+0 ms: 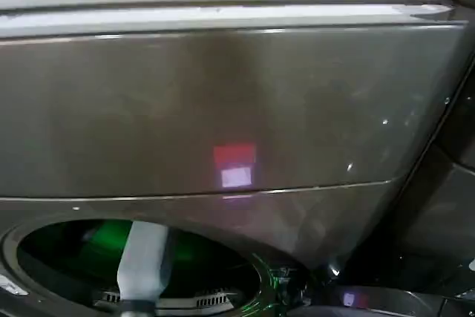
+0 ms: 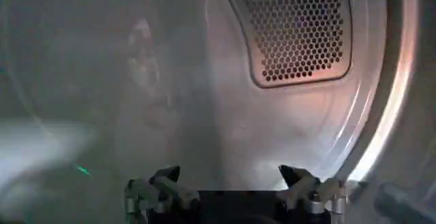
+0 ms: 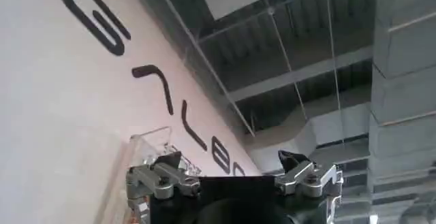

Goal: Grasp the clothes from the dryer.

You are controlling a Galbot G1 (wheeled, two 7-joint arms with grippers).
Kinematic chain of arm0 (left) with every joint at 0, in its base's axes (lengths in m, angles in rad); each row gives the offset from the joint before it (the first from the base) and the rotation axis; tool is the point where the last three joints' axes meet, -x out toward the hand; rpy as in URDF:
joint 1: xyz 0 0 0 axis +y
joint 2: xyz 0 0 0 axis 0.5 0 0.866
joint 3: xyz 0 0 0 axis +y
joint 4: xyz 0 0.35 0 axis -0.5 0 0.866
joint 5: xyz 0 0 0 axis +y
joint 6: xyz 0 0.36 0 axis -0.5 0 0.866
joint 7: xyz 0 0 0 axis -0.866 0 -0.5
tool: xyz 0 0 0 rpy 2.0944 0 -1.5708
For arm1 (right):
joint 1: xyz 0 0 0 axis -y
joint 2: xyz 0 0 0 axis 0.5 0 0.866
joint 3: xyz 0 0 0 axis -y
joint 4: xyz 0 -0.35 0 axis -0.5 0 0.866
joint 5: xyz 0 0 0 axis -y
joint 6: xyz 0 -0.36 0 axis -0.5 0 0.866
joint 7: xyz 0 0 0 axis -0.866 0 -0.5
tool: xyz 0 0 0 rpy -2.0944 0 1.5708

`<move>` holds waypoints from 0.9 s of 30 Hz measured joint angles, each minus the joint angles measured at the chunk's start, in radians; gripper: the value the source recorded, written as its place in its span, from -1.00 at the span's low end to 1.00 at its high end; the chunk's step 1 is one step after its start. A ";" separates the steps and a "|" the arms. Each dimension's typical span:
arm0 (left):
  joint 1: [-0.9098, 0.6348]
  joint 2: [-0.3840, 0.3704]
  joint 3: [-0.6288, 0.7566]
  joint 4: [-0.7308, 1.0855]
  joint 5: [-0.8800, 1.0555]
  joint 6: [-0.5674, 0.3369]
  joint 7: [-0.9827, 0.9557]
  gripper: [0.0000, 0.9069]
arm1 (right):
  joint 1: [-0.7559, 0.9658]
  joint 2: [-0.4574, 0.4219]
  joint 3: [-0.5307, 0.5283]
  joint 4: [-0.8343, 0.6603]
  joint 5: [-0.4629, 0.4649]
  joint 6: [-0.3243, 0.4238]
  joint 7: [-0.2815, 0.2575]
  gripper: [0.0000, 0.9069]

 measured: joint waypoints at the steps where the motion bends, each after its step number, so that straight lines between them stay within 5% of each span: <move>1: -0.013 0.003 0.005 0.024 0.011 0.000 0.017 1.00 | 0.001 0.000 -0.001 0.000 0.000 0.000 0.000 1.00; 27: -0.317 0.063 0.185 0.442 0.598 -0.112 0.405 1.00 | 0.002 0.000 -0.002 -0.001 -0.001 0.000 -0.001 1.00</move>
